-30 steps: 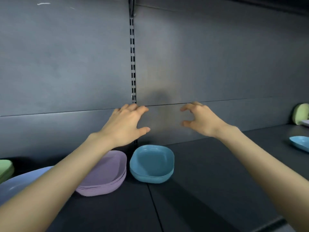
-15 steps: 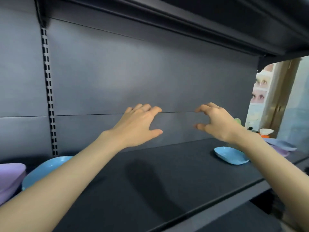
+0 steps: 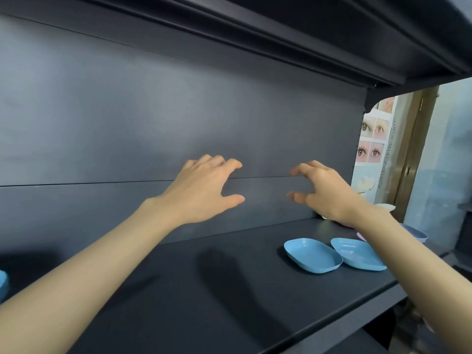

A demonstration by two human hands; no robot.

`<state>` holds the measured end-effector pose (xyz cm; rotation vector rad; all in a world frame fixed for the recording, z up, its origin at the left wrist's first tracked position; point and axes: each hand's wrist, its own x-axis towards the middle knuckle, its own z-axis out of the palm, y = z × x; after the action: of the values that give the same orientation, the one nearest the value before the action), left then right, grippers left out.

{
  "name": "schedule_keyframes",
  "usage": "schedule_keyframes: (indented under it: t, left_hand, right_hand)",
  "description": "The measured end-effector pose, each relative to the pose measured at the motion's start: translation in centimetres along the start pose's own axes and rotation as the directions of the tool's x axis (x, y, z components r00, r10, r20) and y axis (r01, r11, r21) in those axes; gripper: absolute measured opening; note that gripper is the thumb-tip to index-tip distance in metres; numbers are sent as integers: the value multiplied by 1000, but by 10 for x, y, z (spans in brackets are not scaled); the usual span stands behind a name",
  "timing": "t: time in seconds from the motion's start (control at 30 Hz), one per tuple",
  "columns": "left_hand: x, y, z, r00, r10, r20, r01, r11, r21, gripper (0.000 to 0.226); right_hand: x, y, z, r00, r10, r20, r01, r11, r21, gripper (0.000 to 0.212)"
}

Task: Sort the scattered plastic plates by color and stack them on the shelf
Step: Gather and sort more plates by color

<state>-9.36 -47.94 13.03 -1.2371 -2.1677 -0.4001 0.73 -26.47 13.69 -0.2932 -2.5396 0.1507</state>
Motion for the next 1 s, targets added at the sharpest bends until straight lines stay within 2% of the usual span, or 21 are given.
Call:
schedule_keyframes:
  t: [0.3,0.67,0.87,0.93,1.0]
  left_hand:
    - [80,25,85,999,2,52,-1,1000,-26,61]
    - [146,88,163,990,-34,136,37,999,-21,61]
    - [147,139,200,962,-200,185,203,979,1,63]
    - [142,151,210,929,-290,229,313,947,-68,63]
    - [131,162,222,868,-426,254,471,869,-152,64]
  right_hand:
    - [51,100,20,999,17,32,-15,999,-44,52]
    - [76,226,44,996,-7,84,6,1000,2,52]
    - [71,284,62,977,-132,170,123,990,64,53]
    - [65,298,69,961,-166,223,140,982,128,53]
    - [58,313,77,934,-199,297,147,971,190,52]
